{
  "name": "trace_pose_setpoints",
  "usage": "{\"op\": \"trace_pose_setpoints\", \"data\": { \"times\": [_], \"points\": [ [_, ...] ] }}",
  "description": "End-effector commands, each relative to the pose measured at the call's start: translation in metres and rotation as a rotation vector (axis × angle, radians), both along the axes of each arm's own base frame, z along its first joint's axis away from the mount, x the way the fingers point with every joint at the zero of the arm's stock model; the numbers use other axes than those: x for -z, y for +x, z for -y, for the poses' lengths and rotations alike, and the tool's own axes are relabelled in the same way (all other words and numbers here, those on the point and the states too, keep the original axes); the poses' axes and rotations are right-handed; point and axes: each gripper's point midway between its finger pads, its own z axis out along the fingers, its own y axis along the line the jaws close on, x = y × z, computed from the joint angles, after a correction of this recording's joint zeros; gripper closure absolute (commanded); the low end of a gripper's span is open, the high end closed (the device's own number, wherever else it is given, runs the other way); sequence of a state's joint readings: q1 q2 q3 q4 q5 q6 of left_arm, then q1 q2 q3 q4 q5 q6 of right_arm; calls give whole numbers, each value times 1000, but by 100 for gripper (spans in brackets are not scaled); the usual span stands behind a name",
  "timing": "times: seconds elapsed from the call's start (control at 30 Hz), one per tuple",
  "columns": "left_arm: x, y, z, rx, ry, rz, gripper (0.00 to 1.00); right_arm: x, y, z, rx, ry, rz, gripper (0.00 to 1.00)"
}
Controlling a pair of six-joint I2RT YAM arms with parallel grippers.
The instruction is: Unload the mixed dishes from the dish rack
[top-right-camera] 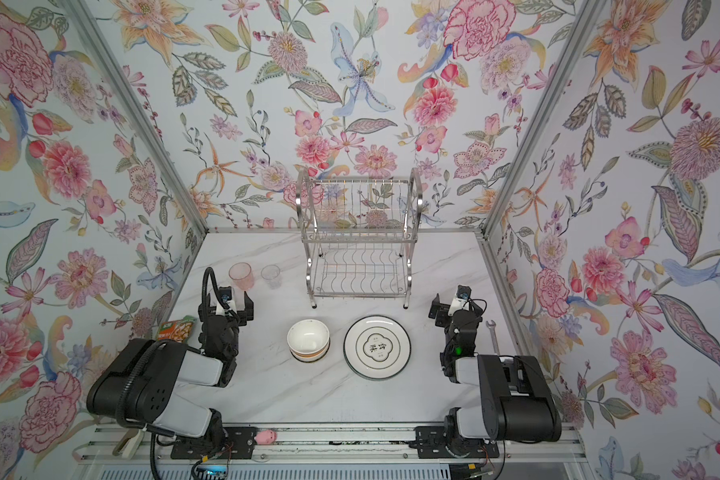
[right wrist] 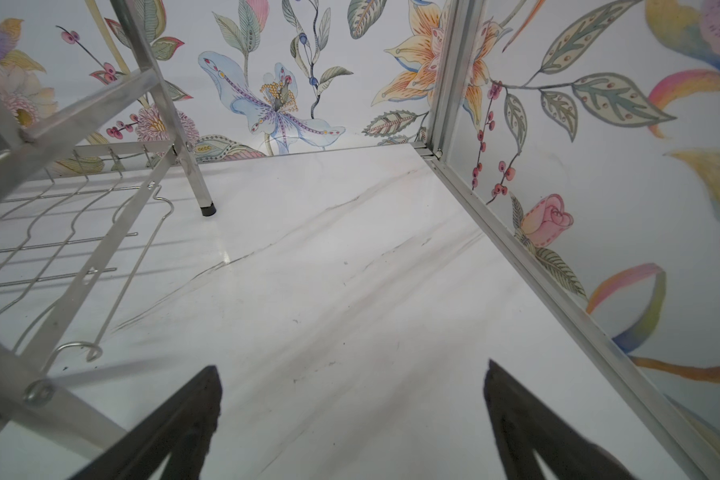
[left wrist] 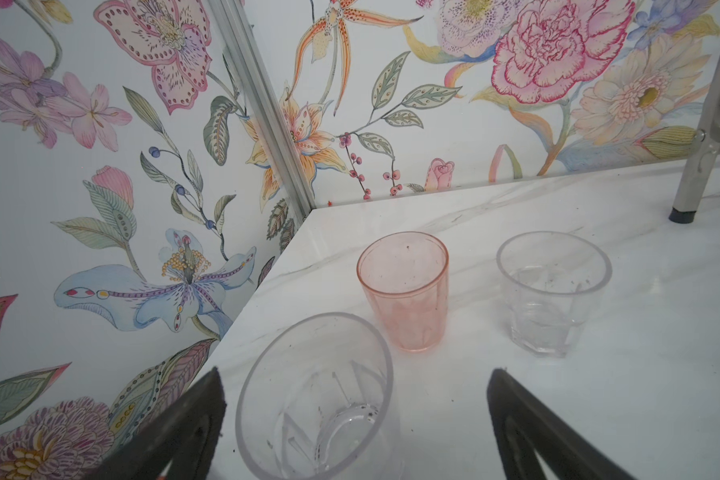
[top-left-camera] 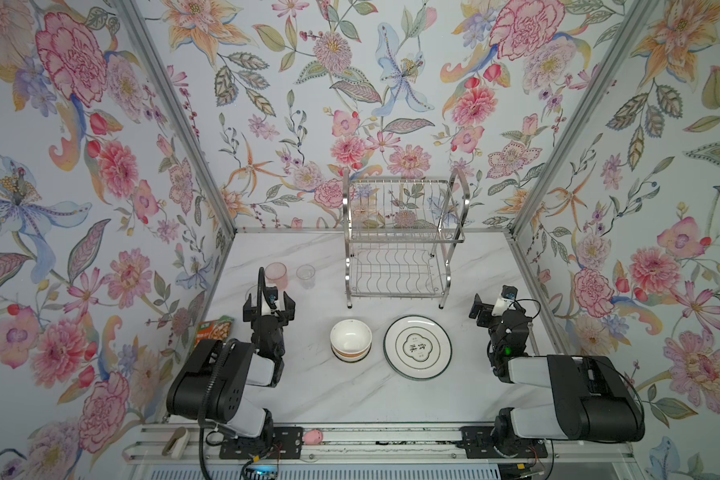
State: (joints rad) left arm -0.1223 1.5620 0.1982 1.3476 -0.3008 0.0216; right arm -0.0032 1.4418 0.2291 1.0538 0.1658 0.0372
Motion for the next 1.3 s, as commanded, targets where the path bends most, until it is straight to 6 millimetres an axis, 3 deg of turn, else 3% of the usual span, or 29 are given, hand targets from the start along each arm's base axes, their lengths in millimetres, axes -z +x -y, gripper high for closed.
{"op": "trace_pose_setpoints", "data": {
  "times": [0.0,0.17,1.27],
  "points": [
    [-10,5,-2,11,-37,53,1,-8,10,-7,-47,4,39,1],
    [-13,6,-3,12,-35,63,1,1,16,-10,-17,-44,8,1],
    [-11,8,-3,19,-40,57,1,-1,16,-11,-2,-63,20,1]
  ]
}}
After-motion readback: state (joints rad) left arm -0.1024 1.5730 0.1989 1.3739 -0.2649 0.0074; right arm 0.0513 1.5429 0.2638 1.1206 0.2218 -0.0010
